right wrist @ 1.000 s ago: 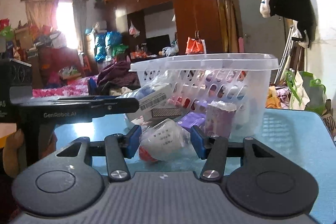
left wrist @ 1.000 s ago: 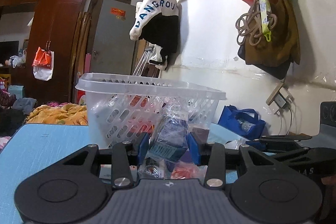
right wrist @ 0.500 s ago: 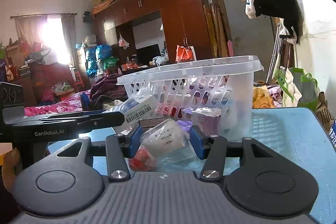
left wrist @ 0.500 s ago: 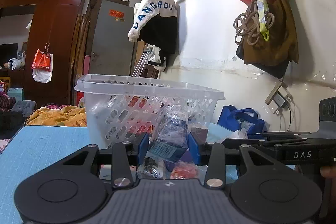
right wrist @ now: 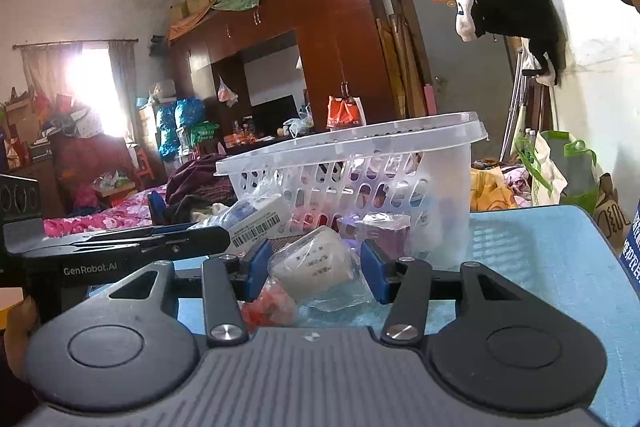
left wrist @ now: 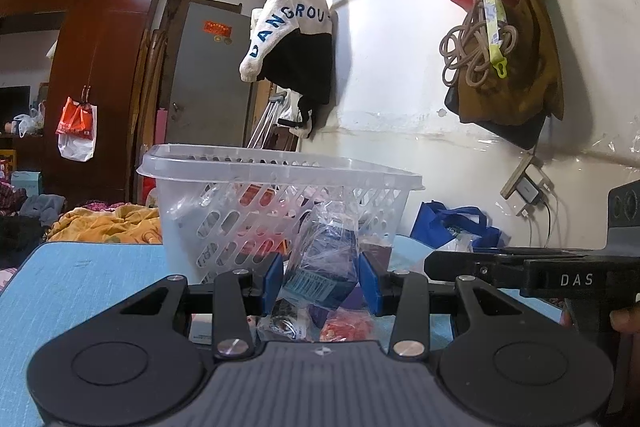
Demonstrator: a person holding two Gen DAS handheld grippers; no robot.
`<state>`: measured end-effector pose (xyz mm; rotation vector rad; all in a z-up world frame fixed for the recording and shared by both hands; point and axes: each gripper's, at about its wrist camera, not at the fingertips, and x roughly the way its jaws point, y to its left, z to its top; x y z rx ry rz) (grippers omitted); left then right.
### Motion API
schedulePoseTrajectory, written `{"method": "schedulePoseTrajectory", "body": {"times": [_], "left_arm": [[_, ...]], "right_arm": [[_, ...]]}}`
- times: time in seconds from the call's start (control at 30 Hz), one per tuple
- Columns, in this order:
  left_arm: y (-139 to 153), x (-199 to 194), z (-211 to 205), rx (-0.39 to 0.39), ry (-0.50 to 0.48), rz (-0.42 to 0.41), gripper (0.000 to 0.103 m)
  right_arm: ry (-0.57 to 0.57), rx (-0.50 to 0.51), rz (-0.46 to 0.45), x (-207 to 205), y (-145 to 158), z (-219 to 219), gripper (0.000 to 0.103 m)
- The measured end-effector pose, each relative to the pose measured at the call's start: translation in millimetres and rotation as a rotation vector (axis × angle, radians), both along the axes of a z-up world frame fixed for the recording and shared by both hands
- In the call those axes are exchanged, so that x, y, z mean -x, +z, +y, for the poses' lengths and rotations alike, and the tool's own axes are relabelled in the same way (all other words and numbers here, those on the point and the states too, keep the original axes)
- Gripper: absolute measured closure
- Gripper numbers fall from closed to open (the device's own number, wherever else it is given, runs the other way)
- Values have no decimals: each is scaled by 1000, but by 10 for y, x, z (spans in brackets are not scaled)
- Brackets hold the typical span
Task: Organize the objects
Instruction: 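Carry both items over the white basket and release them inside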
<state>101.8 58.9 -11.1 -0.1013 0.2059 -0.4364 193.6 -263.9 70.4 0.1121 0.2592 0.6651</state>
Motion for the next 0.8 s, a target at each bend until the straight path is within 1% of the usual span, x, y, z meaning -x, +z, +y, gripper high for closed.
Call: {"method": "schedulePoseTrajectory", "body": {"times": [0.07,0.17,0.27,0.33,0.4,0.47,0.53,0.57,0.6,0.63,0.7,0.77,0.8], "left_arm": [[2,14,2,0,6,-9,58],[11,29,10,8,16,-24,58],[44,72,66,48,14,-48,58],[109,97,112,79,1,-69,58],[244,92,131,80,3,-90,58],[438,47,157,92,7,-108,58],[656,-86,169,96,31,-109,58],[752,-190,164,86,54,-99,58],[841,-337,153,69,74,-68,58],[902,-476,153,72,89,-41,58],[979,-747,148,74,95,20,58],[1006,-980,131,81,96,74,56],[1007,-1081,119,77,87,94,47]], "right_arm": [[1,-16,3,7,17,-14,50],[5,-58,34,-24,45,-90,50],[-2,-84,20,11,151,-162,50],[16,-112,2,75,309,-204,50],[21,-108,-49,148,548,-197,50],[6,-87,-89,129,759,-136,50],[-11,-83,-114,-2,987,-58,50],[-23,-78,-121,-86,1055,-14,50],[-48,-65,-120,-230,1139,55,50],[-69,-53,-107,-353,1177,106,50],[-87,-26,-45,-701,1212,229,51],[-124,-1,-6,-956,1169,315,50],[-120,13,13,-1077,1137,360,48]]}}
